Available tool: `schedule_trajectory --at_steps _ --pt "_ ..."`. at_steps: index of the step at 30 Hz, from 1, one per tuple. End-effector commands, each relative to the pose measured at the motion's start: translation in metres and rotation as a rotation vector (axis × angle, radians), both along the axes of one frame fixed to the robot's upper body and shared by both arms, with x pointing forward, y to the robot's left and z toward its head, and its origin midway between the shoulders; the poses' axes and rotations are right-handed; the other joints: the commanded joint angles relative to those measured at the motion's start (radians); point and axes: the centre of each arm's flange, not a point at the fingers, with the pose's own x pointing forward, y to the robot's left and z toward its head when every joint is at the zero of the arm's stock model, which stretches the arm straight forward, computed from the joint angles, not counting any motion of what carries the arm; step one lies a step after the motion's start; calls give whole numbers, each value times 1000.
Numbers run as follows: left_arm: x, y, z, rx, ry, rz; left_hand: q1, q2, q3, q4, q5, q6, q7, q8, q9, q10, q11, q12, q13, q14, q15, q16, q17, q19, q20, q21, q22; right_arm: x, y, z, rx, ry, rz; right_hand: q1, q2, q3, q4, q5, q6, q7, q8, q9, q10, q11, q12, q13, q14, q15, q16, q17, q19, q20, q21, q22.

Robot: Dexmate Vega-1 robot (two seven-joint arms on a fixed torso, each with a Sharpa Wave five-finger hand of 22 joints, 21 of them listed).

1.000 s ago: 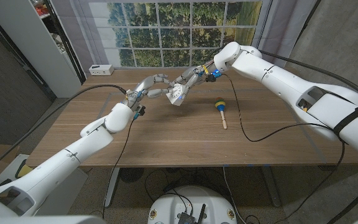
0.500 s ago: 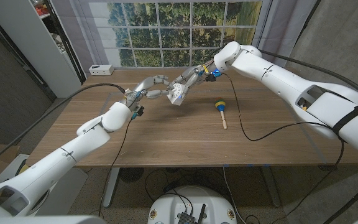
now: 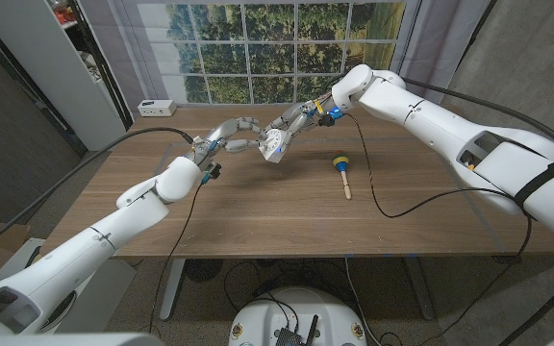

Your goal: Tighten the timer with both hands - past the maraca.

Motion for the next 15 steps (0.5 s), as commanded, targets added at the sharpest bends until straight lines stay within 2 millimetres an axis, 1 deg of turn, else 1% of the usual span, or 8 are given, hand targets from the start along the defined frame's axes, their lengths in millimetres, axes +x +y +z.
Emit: schedule_trajectory --at_steps 1,4,6,7,8,13,15 --pt "4 -9 0 2 3 -9 20 11 5 -10 14 11 -10 0 5 7 -6 3 3 9 -18 5 4 10 2 6 3 1 -1 -1 8 20 9 -64 67 30 22 5 3 9 -2 2 107 98 2 38 2 -172 -4 1 10 -145 -5 0" --pt "4 -10 1 10 10 -11 26 13 5 -11 16 15 -13 1 5 7 -9 3 3 9 -18 5 4 10 2 6 4 2 -2 -1 10 22 10 -67 66 31 23 5 3 9 -2 2 108 95 2 38 1 -170 -5 1 10 -144 -5 0" --pt "3 -10 1 14 13 -7 29 14 4 -12 17 22 -12 3 6 9 -7 4 3 8 -18 4 4 10 3 7 4 2 -3 -1 11 22 10 -68 67 32 23 5 3 9 -2 2 107 98 2 38 1 -170 -6 1 11 -144 -6 0" --pt "3 -10 1 16 14 -5 33 18 5 -13 18 25 -12 4 7 8 -8 3 3 7 -18 4 4 9 4 6 4 3 -3 -1 10 23 10 -69 67 33 23 6 3 10 -3 2 106 96 1 38 2 -171 -6 1 11 -144 -6 0" --pt "2 -10 1 18 16 -2 40 24 7 -13 21 33 -17 7 8 8 -9 3 3 7 -18 4 4 10 5 7 4 3 -4 -1 11 24 12 -71 67 33 23 6 3 10 -2 2 107 97 1 38 1 -171 -6 1 11 -144 -7 0" --pt "-2 -9 3 33 13 13 64 49 16 -17 26 41 -17 11 12 6 -16 2 3 7 -16 3 5 9 6 7 4 3 -5 -1 8 25 17 -74 66 34 23 6 3 10 -3 2 107 98 0 39 1 -170 -7 2 12 -144 -8 0" --pt "-4 -9 4 36 13 14 71 55 18 -18 27 44 -17 11 12 6 -15 1 3 7 -17 3 5 9 6 8 5 3 -5 -1 7 27 19 -75 67 35 23 7 4 11 -3 2 108 102 0 38 1 -170 -8 2 12 -144 -8 0"
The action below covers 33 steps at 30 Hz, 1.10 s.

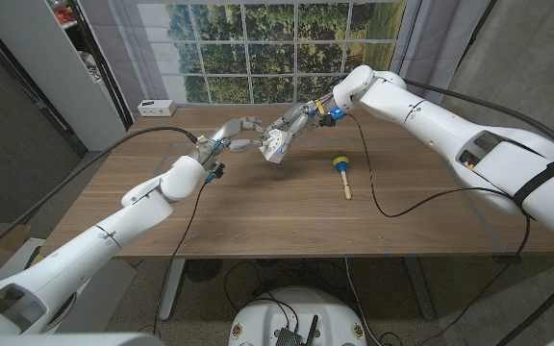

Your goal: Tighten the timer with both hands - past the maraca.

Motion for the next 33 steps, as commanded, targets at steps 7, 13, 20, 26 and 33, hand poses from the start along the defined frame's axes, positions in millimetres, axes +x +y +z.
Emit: schedule_trajectory --at_steps 7,13,20,26,33 --pt "-10 -5 6 22 -13 3 43 32 16 -8 8 26 -3 6 2 6 -7 1 3 7 -17 2 4 13 -6 13 6 -1 -4 -2 0 12 17 -83 67 36 25 7 8 10 0 2 103 98 5 37 0 -168 -2 2 14 -144 -3 0" --pt "-13 -9 6 34 -45 3 56 39 14 -10 6 65 -2 19 1 5 -12 0 3 6 -19 1 3 13 -8 14 7 -1 -5 -5 -9 21 18 -90 67 37 27 8 9 10 0 2 104 97 5 38 0 -169 -3 2 15 -144 -4 0" --pt "-23 -15 15 124 -121 4 74 46 9 -11 1 99 -6 28 -3 -28 -22 -14 3 -29 -11 -12 3 -5 -13 10 9 -1 -4 -8 -24 26 24 -94 67 40 27 8 10 11 -1 2 104 98 4 38 -1 -170 -5 2 15 -144 -6 0" --pt "-35 -21 27 273 -193 0 72 51 1 -4 -5 108 1 29 -5 -38 -24 -19 3 -44 -6 -14 5 -25 -11 4 11 -4 -3 -10 -31 22 22 -100 68 42 28 8 9 12 -1 2 103 96 3 39 -1 -169 -7 2 16 -144 -8 0" --pt "-45 -23 46 485 -219 -16 71 53 -8 1 -11 114 -1 32 -2 -54 -29 -26 2 -60 -7 -17 6 -41 -13 0 11 -7 -3 -13 -46 18 22 -106 67 44 28 8 10 12 -2 1 101 97 1 40 -4 -170 -9 2 17 -144 -10 0"
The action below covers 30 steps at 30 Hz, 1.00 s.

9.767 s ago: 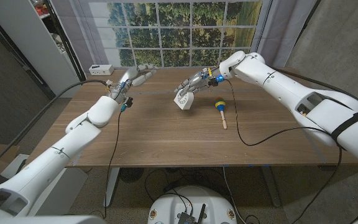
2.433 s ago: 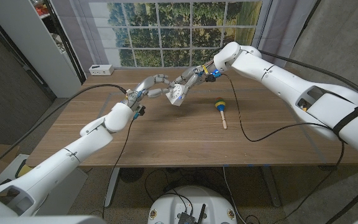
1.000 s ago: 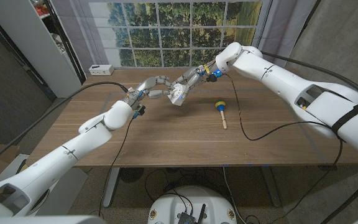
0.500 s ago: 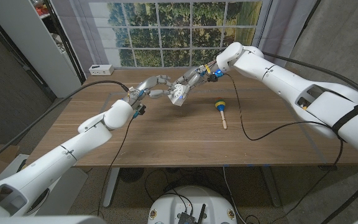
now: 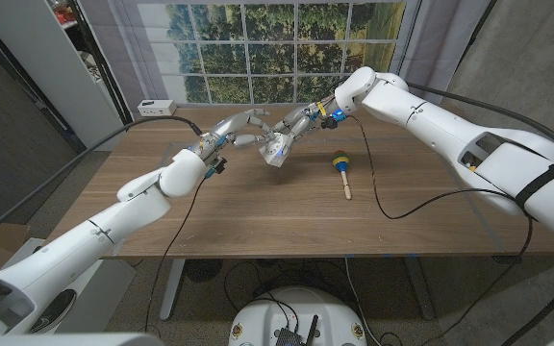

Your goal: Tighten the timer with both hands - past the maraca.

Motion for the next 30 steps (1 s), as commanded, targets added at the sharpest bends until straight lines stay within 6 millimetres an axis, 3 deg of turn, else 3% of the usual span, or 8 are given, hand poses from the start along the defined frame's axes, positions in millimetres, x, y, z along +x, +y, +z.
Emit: schedule_trajectory --at_steps 1,3,5,6,9,14,18,30 --pt "-18 -4 28 298 -67 5 -4 1 -8 0 -5 12 3 2 6 -9 2 -4 2 -10 -7 -2 5 -9 0 -5 2 -5 0 -6 -26 -5 -5 -59 67 40 31 5 6 4 4 3 91 84 5 40 -3 -171 -3 3 6 -144 -2 0" --pt "-21 -3 35 317 -50 -7 -2 4 -10 1 -6 -2 11 -3 8 -11 10 -4 2 -12 -7 -1 5 -10 -1 -4 2 -5 -2 -6 -28 -9 -11 -60 67 41 31 5 6 3 4 3 91 86 5 40 -3 -171 -3 3 6 -144 -2 0" --pt "-23 -2 41 288 -25 -32 -20 19 -22 21 -19 -48 19 -18 17 -22 21 -9 0 -16 -4 3 8 -11 -3 -2 3 -6 -4 -6 -26 -8 -16 -62 65 40 32 5 6 4 4 3 88 83 4 40 -4 -170 -4 3 7 -144 -3 0" --pt "-24 -1 45 274 -10 -40 -32 18 -33 30 -27 -73 10 -29 19 -24 28 -10 0 -16 -5 5 8 -12 -3 -2 3 -6 -4 -6 -24 -5 -18 -63 66 41 31 5 6 4 3 3 89 84 4 40 -4 -170 -4 3 7 -144 -3 0" --pt "-30 -2 51 249 0 -22 -87 7 -72 62 -52 -110 49 -42 29 -25 54 -9 -1 -18 5 7 7 -19 4 -3 2 -6 -7 -6 -15 3 -25 -67 65 41 32 5 6 4 3 3 88 85 3 40 -6 -168 -6 3 7 -144 -4 -1" --pt "-45 -7 53 233 -19 53 -107 -25 -102 66 -64 -149 71 -58 34 -31 55 -10 -2 -27 23 4 4 -33 20 -8 1 -7 -10 -7 16 26 -35 -71 66 44 32 5 6 4 3 3 90 87 2 40 -7 -169 -7 3 8 -144 -6 -1" --pt "-55 -7 50 176 -42 62 -120 -42 -119 70 -68 -140 71 -56 36 -27 48 -8 -2 -24 22 6 3 -33 20 -8 0 -7 -13 -6 39 42 -38 -73 65 45 32 5 8 5 3 2 93 88 2 40 -8 -169 -8 3 8 -144 -8 -1" --pt "-57 3 38 114 5 90 -129 -55 -139 72 -72 -151 83 -62 42 -23 48 -6 -3 -21 22 8 2 -33 24 -7 -2 0 -19 0 105 114 -43 -77 67 51 29 7 9 9 2 2 99 91 3 40 -3 -171 -8 5 10 -144 -12 -1"
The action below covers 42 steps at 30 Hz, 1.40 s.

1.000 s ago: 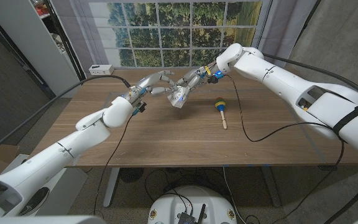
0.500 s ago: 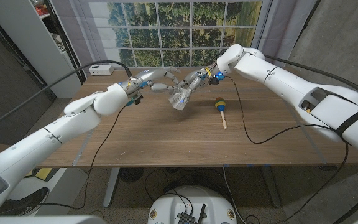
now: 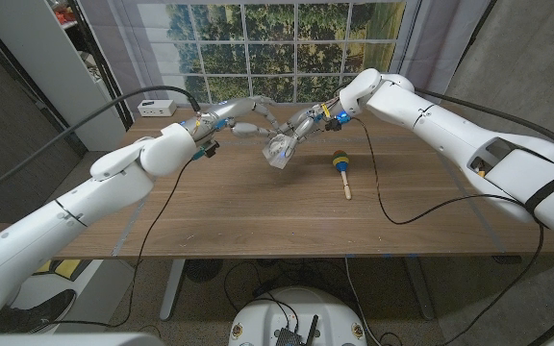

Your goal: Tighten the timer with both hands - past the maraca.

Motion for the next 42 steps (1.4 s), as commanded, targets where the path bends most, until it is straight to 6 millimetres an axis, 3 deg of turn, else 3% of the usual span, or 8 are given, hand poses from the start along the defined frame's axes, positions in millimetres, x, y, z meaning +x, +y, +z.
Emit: schedule_trajectory --at_steps 1,9,16,20,25,33,42 --pt "-10 6 -4 -52 32 45 2 -13 -9 0 -2 -15 6 -9 4 1 2 -3 0 -3 5 2 1 -5 8 -3 1 6 -6 3 65 77 -5 -64 75 44 36 8 7 2 7 1 97 89 7 40 0 -167 -1 2 10 -144 -4 -1" --pt "-8 10 -2 -54 30 93 9 -19 -16 -5 1 -35 9 -18 7 -16 2 -9 -1 -12 12 -1 0 -8 13 -4 0 8 -3 3 86 88 2 -70 74 47 36 8 10 5 7 1 98 88 7 41 3 -166 0 3 12 -144 -7 -1" --pt "5 27 -16 -209 13 32 16 -17 -22 -7 4 -40 8 -21 11 13 -2 4 -1 15 -1 10 -1 11 9 3 0 10 -2 0 75 50 -9 -72 73 50 34 8 8 3 6 0 98 87 5 41 3 -166 -1 4 14 -144 -8 -1" --pt "19 38 -32 -340 68 -10 19 -16 -25 -8 6 -57 -9 -29 13 17 0 6 -2 19 -4 11 -1 15 8 5 0 10 -1 2 74 19 -18 -73 73 51 32 9 9 3 6 0 96 84 5 42 2 -167 -2 4 15 -144 -9 -1" --pt "29 47 -44 -382 83 -23 23 -17 -31 -9 9 -71 -38 -39 11 20 -2 7 -2 26 -12 13 -1 19 7 7 0 8 -1 4 77 -15 -28 -75 72 53 31 9 10 3 6 0 97 85 4 42 2 -167 -3 5 16 -144 -11 -1" --pt "40 54 -52 -411 115 -60 33 -25 -41 -15 18 -81 -82 -51 2 22 -6 9 -1 29 -21 13 -1 17 4 7 0 5 0 1 71 -53 -39 -80 70 55 30 9 11 3 5 -1 97 88 3 42 1 -166 -3 7 18 -144 -13 -1" --pt "46 59 -57 -415 156 -62 44 -33 -51 -21 30 -105 -102 -67 -6 15 -3 7 -1 20 -18 9 -1 14 3 6 0 2 -2 -1 72 -72 -48 -87 69 57 30 9 12 3 5 -1 97 88 2 43 1 -165 -5 8 21 -144 -15 -1"
